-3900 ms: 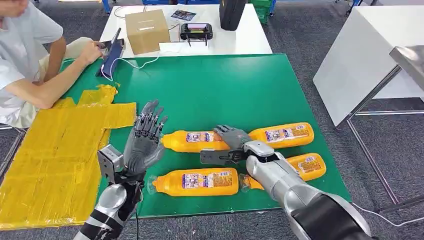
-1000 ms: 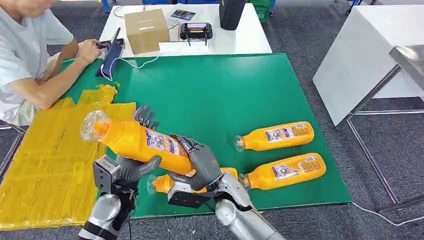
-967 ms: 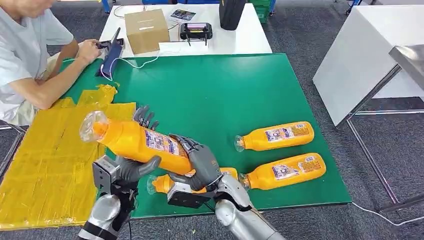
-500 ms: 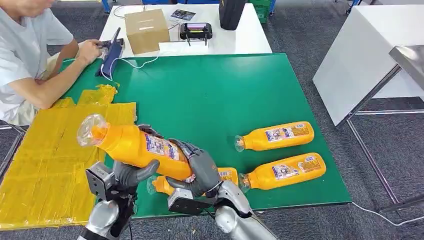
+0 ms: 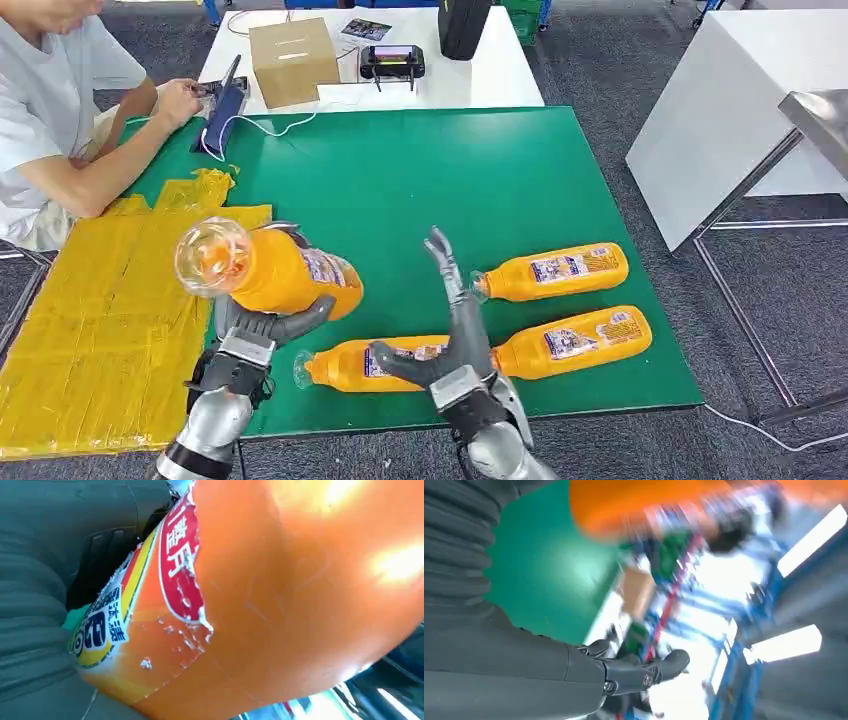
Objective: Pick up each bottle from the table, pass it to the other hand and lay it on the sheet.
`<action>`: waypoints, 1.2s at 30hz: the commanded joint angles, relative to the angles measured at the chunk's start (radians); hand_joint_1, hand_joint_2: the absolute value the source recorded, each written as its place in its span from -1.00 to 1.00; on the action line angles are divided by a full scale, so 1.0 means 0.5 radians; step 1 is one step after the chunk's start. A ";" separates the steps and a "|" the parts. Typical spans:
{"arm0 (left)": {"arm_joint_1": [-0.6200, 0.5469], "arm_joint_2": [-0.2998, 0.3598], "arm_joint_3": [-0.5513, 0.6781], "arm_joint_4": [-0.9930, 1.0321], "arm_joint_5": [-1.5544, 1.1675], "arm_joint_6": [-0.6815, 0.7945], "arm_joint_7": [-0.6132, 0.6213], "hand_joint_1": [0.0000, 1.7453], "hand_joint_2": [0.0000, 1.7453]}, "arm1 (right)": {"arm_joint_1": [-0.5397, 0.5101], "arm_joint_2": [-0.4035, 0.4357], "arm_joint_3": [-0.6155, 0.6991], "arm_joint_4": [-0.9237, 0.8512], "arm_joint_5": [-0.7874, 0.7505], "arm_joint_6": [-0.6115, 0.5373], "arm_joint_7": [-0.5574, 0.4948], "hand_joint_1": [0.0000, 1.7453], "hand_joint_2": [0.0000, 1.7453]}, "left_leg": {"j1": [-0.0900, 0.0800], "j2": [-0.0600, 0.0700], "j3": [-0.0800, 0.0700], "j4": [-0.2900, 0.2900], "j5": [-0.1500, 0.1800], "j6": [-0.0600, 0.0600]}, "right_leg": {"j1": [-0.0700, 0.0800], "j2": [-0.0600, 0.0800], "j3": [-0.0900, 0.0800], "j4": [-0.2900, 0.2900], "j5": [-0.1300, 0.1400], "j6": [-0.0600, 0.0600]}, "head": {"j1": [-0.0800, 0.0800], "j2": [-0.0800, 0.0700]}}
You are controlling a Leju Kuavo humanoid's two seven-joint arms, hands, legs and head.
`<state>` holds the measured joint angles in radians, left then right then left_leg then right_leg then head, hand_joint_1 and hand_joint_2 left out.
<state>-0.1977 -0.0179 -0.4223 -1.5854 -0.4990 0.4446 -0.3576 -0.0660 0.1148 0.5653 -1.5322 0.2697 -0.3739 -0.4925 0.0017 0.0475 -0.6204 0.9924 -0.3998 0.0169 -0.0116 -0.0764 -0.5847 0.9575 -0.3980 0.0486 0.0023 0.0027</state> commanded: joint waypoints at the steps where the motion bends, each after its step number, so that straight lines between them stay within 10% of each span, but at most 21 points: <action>1: -0.795 0.161 -0.076 1.054 -1.935 0.059 0.902 1.00 1.00 | 0.187 -0.208 -0.363 -0.917 -0.176 -0.014 -0.095 -1.00 1.00 | 0.000 -0.023 0.000 0.001 0.002 -0.001 | -0.002 -0.010 0.004 0.003 -0.004 -0.002 | 0.001 0.000; 4: -1.109 0.194 -0.245 1.720 -2.144 0.017 1.150 1.00 1.00 | 0.144 -0.203 -0.395 -0.979 -0.143 -0.003 -0.105 -1.00 1.00 | 0.000 -0.019 0.001 0.000 0.004 -0.001 | -0.002 -0.007 0.005 0.002 -0.001 -0.002 | 0.000 0.000; 17: -1.347 0.422 -0.126 2.443 -2.136 -0.269 1.474 1.00 1.00 | 0.137 -0.168 -0.551 -0.876 -0.225 -0.158 -0.108 -1.00 1.00 | 0.003 0.010 0.006 0.000 0.003 -0.005 | 0.002 0.024 0.002 0.001 0.010 -0.012 | 0.001 0.000; 36: -1.207 0.496 0.199 2.544 -2.035 -0.620 1.379 1.00 1.00 | 0.038 -0.198 -0.498 -0.694 -0.132 -0.097 0.026 -1.00 1.00 | 0.003 0.000 0.001 0.000 0.003 -0.007 | 0.001 0.024 -0.001 0.007 0.005 -0.014 | 0.001 0.000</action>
<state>-0.7854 0.2422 -0.3857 -0.3823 -1.5412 0.1648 0.3937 -0.0009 0.0298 0.3151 -1.9578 0.1957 -0.4227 -0.4963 0.0016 0.0492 -0.6254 0.9923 -0.3957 0.0148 -0.0112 -0.0723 -0.5906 0.9611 -0.3932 0.0436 0.0027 0.0027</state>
